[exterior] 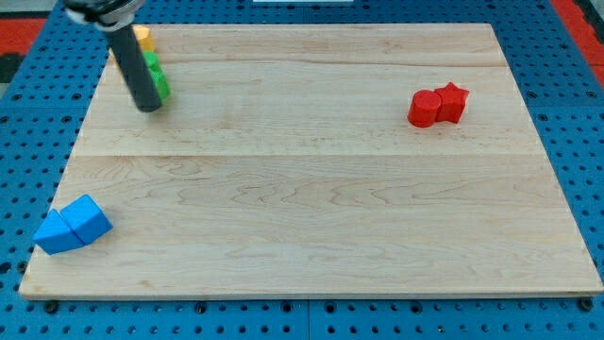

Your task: Move your arm towards the right side of the board

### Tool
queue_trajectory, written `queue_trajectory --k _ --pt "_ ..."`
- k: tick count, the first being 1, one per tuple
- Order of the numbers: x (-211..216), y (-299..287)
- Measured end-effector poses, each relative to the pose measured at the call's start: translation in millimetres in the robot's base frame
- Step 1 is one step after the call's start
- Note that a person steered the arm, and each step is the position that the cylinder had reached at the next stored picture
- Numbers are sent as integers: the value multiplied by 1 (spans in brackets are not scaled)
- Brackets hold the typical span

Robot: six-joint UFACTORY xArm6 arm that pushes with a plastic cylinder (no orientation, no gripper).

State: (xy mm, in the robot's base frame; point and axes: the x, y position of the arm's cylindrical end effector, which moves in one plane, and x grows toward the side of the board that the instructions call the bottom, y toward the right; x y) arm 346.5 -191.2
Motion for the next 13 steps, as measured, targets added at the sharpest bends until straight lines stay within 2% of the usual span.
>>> queue_trajectory --k 5,8,13 --pt "6 7" --pt "24 20" --pt "25 21"
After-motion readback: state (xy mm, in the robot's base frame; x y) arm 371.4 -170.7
